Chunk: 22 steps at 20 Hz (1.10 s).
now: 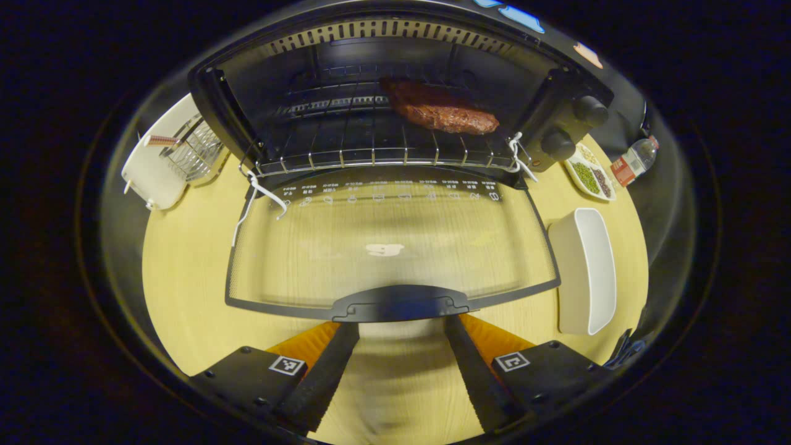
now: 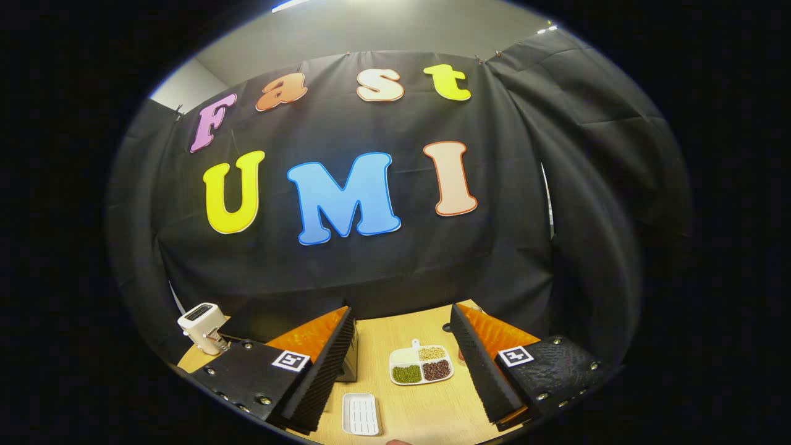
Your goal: Open the electric oven with the left hand, put the food in, and close the electric oven.
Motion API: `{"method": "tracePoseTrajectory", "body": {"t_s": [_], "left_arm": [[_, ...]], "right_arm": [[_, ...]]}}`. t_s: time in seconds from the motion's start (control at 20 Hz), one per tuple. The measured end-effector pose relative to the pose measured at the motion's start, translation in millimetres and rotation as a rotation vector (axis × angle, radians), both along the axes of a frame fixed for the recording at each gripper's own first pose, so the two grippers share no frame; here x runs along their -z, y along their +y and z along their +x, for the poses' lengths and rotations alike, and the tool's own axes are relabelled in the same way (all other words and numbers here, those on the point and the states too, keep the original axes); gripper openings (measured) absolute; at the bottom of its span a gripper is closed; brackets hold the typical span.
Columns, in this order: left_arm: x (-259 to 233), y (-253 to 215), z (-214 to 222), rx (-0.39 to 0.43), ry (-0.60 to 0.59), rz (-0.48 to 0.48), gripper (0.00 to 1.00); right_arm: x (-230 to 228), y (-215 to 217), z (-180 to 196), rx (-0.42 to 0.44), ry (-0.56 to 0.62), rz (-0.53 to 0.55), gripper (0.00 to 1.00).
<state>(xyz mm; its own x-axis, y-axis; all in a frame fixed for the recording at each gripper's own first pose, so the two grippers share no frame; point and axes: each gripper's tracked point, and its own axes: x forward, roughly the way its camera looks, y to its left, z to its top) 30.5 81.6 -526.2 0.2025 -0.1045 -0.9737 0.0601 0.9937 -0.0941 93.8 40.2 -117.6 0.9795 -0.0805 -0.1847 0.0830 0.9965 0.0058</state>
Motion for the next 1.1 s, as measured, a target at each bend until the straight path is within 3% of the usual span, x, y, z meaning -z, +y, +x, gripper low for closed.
{"method": "tracePoseTrajectory", "body": {"t_s": [0.05, 0.4, 0.45, 0.55, 0.65, 0.7, 0.85, 1.1], "left_arm": [[-1, 0, -1, -0.003, 0.003, -0.003, 0.96], [-29, 1, -2, -0.002, -0.084, -0.015, 0.96], [-33, 0, -2, -0.005, -0.103, -0.019, 1.0], [-44, 1, -1, -0.012, -0.137, -0.029, 0.96], [-54, 0, 1, -0.023, -0.17, -0.046, 1.0], [-56, 0, 1, -0.03, -0.182, -0.055, 0.96], [-62, 1, 3, -0.031, -0.198, -0.059, 1.0], [-72, -1, 11, -0.039, -0.244, -0.074, 0.92]], "right_arm": [[0, 1, 0, -0.002, 0.003, 0.001, 0.95], [3, 15, 5, -0.028, 0.019, 0.028, 0.95], [2, 16, 4, -0.032, 0.022, 0.03, 0.95], [3, 21, 5, -0.04, 0.025, 0.031, 0.95], [2, 27, 6, -0.053, 0.026, 0.035, 0.95], [2, 30, 6, -0.058, 0.026, 0.041, 0.95], [0, 34, 6, -0.065, 0.024, 0.042, 0.95], [-3, 32, 5, -0.06, 0.026, 0.043, 0.95]]}}
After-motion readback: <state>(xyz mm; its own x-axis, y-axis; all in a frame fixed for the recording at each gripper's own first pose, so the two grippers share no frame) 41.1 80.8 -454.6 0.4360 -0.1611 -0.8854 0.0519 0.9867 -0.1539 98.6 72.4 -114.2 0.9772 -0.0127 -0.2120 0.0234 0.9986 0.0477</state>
